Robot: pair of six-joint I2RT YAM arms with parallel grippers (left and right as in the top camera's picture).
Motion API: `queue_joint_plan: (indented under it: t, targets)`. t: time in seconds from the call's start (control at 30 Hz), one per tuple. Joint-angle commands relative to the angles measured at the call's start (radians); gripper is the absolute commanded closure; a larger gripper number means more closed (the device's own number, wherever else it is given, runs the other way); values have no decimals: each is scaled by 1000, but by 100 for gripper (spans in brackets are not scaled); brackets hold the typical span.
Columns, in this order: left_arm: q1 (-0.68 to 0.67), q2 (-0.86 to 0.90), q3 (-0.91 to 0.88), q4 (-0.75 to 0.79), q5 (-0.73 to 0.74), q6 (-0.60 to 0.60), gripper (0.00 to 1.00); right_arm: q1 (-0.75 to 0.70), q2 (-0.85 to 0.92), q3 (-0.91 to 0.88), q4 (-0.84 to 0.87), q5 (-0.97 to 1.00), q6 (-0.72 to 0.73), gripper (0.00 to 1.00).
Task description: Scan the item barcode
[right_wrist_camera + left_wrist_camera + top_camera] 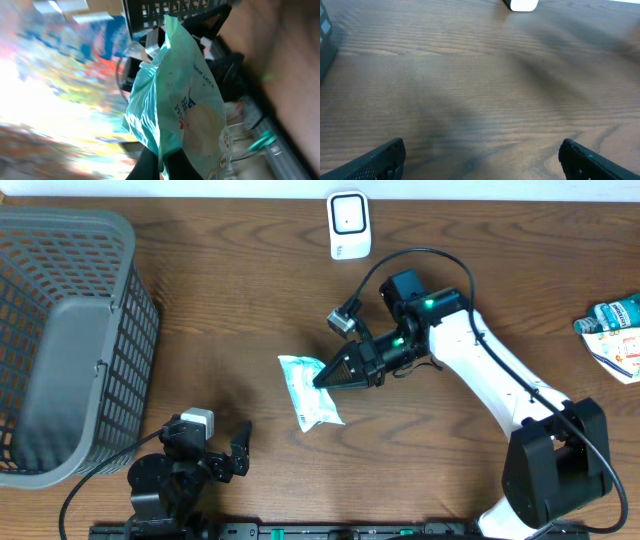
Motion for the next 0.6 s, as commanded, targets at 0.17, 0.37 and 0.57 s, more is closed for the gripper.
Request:
queue_joint_plan:
  t: [0.17, 0.37, 0.57]
  targets:
    - [-2, -6, 5, 0, 6, 14, 2, -158, -13, 12, -380, -86, -21, 99]
    - [-2, -6, 5, 0, 6, 14, 2, -278, -13, 10, -576, 22, -221, 99]
    - [-2, -6, 5, 0, 6, 14, 2, -323, -13, 9, -542, 158, -233, 99]
